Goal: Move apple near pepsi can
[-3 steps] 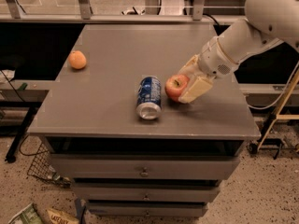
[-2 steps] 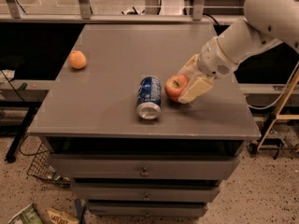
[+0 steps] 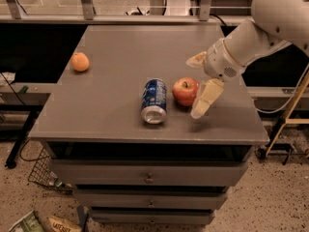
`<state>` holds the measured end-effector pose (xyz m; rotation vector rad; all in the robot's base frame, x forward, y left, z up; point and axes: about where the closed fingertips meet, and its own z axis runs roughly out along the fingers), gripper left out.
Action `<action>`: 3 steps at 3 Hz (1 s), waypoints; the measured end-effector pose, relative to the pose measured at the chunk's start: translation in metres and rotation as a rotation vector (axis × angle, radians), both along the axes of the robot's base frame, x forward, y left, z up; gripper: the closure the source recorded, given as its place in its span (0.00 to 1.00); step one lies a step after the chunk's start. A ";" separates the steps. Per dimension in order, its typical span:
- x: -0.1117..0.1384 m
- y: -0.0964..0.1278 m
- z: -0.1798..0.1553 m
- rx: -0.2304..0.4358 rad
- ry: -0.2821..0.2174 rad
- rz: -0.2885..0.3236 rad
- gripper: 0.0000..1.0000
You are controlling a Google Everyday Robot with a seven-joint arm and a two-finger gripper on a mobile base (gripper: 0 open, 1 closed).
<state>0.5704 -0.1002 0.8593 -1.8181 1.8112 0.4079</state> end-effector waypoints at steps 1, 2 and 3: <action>-0.004 -0.019 0.009 -0.021 -0.027 -0.048 0.00; -0.016 -0.061 0.028 -0.054 -0.064 -0.155 0.00; -0.033 -0.118 0.049 -0.074 -0.099 -0.285 0.00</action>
Offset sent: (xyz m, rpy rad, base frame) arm -0.0360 -0.1246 0.0595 -0.0973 -0.1161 -0.3075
